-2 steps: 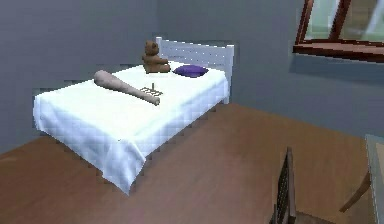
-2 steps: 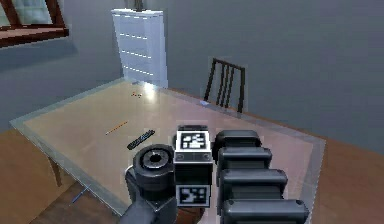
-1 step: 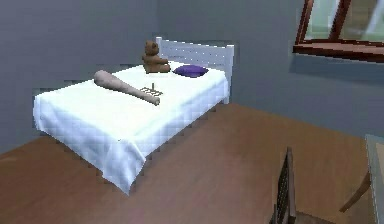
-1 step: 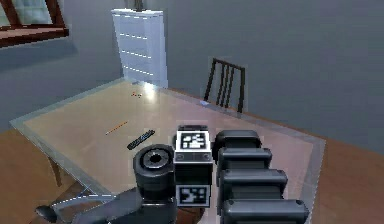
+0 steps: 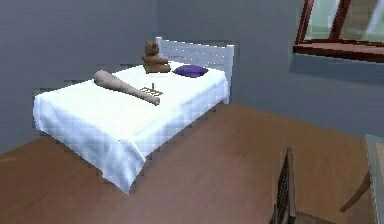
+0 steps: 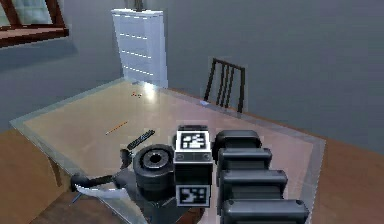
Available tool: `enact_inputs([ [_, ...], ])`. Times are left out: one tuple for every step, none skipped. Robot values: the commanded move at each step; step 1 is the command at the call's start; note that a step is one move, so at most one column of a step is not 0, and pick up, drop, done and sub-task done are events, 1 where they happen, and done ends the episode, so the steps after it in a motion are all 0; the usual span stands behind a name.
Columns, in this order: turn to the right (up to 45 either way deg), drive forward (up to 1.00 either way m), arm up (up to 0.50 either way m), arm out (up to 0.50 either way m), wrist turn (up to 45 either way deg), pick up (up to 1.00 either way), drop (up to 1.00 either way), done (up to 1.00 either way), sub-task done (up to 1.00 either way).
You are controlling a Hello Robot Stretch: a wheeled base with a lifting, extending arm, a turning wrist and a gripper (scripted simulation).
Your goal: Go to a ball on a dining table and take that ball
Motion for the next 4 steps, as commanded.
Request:
enact_inputs([
  [0.0, 0.00, 0.00, 0.00, 36.0, 0.00, 0.00, 0.00, 0.00],
  [0.0, 0.00, -0.30, 0.00, 0.0, 0.00, 0.00, 0.00, 0.00],
  [0.0, 0.00, 0.00, 0.00, 0.0, 1.00, 0.00, 0.00, 0.00],
  [0.0, 0.00, 0.10, 0.00, 0.0, 0.00, 0.00, 0.00, 0.00],
])
